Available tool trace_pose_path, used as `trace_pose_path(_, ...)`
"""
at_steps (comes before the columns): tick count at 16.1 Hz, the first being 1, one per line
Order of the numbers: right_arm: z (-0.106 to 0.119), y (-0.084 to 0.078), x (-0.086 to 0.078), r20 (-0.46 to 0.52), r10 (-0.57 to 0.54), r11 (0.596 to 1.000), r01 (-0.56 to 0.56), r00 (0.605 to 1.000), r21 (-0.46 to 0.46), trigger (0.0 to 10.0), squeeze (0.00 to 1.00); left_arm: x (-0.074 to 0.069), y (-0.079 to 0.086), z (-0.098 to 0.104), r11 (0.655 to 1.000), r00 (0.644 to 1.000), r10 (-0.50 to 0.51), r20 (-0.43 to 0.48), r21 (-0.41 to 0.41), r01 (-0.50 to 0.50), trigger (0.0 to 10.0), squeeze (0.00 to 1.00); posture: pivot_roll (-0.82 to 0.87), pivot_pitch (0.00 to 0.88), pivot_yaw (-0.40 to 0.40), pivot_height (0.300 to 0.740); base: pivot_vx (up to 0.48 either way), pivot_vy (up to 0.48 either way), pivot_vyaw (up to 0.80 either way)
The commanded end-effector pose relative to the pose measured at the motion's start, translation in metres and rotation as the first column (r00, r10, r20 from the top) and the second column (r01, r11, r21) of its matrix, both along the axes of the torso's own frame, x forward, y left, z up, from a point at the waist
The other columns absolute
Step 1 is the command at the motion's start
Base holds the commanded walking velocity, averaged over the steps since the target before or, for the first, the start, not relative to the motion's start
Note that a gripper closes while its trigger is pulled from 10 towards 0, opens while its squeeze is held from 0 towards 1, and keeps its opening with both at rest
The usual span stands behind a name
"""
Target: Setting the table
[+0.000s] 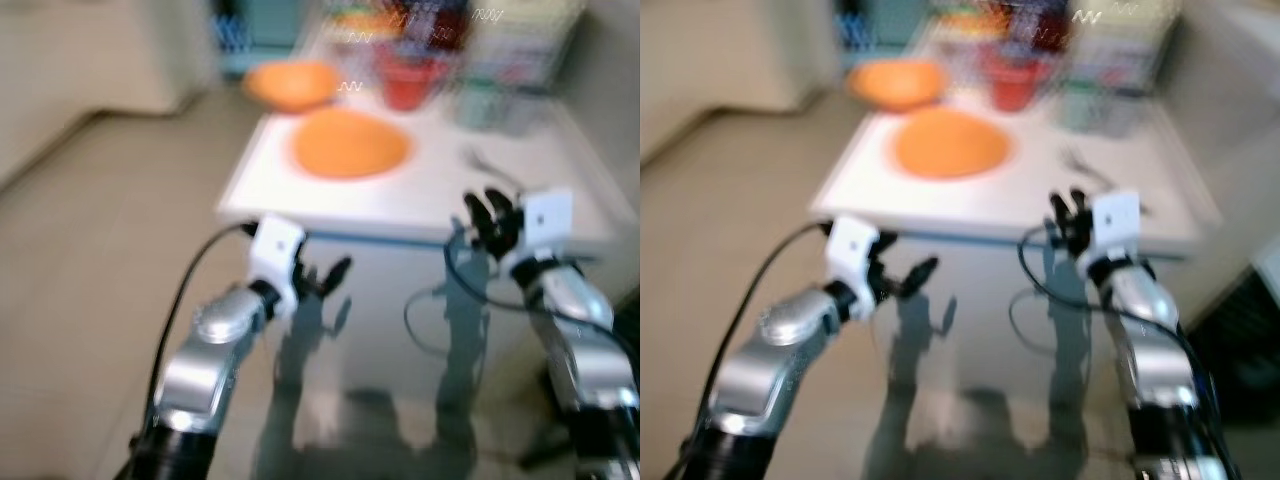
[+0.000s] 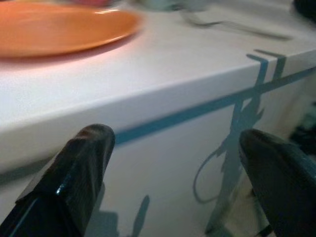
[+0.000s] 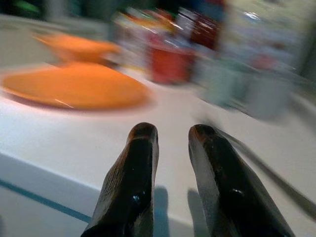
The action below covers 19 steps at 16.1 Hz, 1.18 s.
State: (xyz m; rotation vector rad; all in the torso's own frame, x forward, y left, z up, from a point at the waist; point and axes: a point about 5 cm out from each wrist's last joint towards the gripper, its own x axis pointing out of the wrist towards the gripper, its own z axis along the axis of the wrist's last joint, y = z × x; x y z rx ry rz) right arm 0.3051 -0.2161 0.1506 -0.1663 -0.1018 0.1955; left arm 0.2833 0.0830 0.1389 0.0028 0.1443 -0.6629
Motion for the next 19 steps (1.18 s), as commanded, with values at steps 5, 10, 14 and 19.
trace_pose_path(5, 0.000, -0.005, 0.001, -0.006, -0.017, 1.000, 0.017, 1.000, -0.001, 10.0, 0.00, -0.001, -0.010, 0.008, 0.999, 0.997, -0.044, 0.069, 0.023, 0.042, 10.0, 0.00, -0.02, 0.000, 0.017, 0.740, 0.338, -0.241, 0.00)
trace_pose_path(10, 0.006, -0.020, 0.009, -0.018, -0.135, 0.987, 0.136, 0.991, 0.080, 10.0, 0.00, -0.003, -0.014, 0.010, 0.998, 0.994, -0.052, 0.092, 0.031, 0.050, 10.0, 0.00, -0.02, 0.000, 0.014, 0.740, 0.053, -0.079, 0.00)
trace_pose_path(14, -0.002, -0.035, 0.004, -0.046, -0.237, 0.964, 0.241, 0.970, 0.114, 10.0, 0.00, -0.002, -0.009, 0.009, 0.998, 0.996, -0.047, 0.081, 0.033, 0.044, 10.0, 0.00, -0.02, 0.000, 0.029, 0.740, 0.000, 0.000, 0.00)
trace_pose_path(19, -0.026, -0.043, 0.003, -0.221, -0.319, 0.930, 0.349, 0.922, 0.113, 10.0, 0.00, 0.000, -0.005, 0.013, 0.999, 0.997, -0.035, 0.065, 0.010, 0.034, 10.0, 0.00, -0.01, 0.000, 0.033, 0.740, 0.000, 0.000, 0.00)
